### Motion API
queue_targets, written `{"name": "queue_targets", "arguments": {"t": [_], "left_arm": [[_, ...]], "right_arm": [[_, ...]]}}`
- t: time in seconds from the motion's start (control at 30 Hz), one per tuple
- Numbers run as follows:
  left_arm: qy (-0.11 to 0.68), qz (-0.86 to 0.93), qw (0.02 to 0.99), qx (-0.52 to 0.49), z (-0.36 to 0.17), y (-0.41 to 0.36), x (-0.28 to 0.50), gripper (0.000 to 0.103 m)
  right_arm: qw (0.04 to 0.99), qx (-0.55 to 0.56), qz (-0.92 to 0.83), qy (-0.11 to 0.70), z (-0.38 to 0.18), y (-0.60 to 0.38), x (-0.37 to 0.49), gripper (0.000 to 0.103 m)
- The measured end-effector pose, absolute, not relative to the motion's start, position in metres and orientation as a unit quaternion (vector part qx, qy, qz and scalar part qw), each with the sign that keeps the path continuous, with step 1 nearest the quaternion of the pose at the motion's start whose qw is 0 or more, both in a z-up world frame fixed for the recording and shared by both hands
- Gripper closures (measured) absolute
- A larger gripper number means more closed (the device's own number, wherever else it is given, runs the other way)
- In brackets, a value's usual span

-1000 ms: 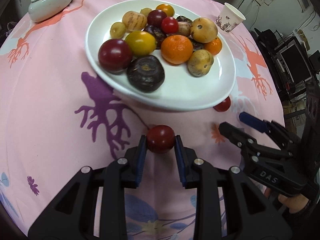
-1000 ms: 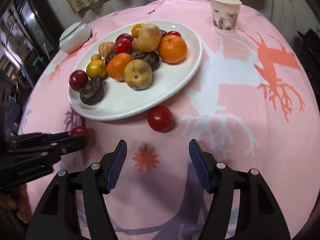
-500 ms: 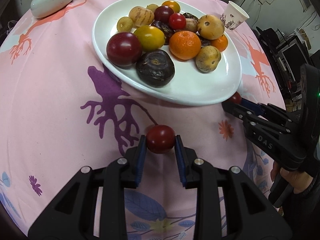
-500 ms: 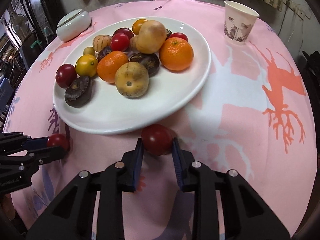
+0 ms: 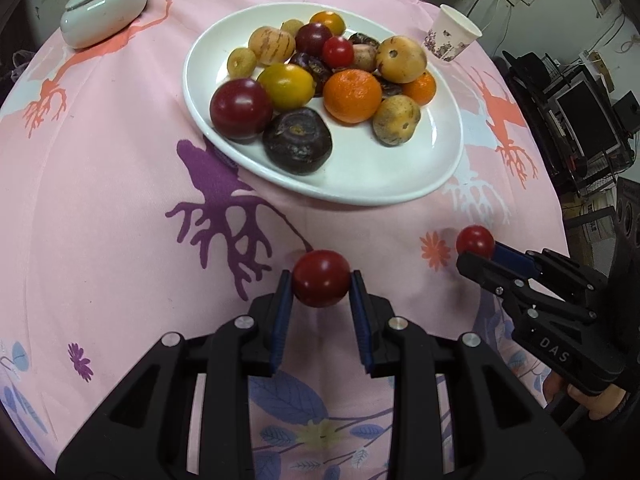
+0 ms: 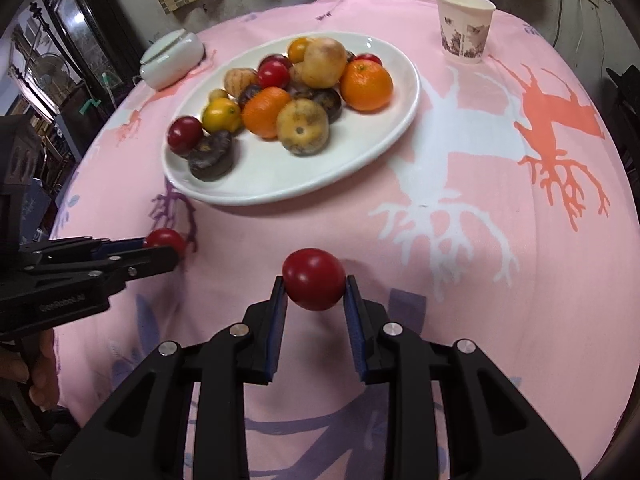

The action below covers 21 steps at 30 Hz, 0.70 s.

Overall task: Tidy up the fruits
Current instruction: 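Carry both tomatoes over the white plate and open both grippers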

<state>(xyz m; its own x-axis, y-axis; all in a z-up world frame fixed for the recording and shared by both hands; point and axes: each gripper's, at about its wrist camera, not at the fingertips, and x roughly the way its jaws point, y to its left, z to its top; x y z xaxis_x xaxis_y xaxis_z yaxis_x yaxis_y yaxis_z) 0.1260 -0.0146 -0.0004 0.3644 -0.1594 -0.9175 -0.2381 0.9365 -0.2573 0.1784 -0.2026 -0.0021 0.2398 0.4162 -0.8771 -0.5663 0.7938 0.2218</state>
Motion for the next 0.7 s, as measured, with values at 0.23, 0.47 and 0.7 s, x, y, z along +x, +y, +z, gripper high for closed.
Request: {"name": "queue_targets", "arguments": {"t": [0.23, 0.47, 0.7], "left_arm": [[0.54, 0.028, 0.826, -0.156, 0.029, -0.011, 0.139, 0.074], [0.533, 0.039, 0.837, -0.118, 0.046, -0.007, 0.168, 0.074], [0.532, 0.053, 0.839, -0.102, 0.041, 0.001, 0.196, 0.074]], "right_arm": [[0.798, -0.05, 0.335, 0.498, 0.035, -0.192, 0.189, 0.074], [0.807, -0.052, 0.338, 0.481, 0.048, -0.166, 0.211, 0.074], [0.801, -0.058, 0.329, 0.497, 0.033, -0.142, 0.231, 0.074]]}}
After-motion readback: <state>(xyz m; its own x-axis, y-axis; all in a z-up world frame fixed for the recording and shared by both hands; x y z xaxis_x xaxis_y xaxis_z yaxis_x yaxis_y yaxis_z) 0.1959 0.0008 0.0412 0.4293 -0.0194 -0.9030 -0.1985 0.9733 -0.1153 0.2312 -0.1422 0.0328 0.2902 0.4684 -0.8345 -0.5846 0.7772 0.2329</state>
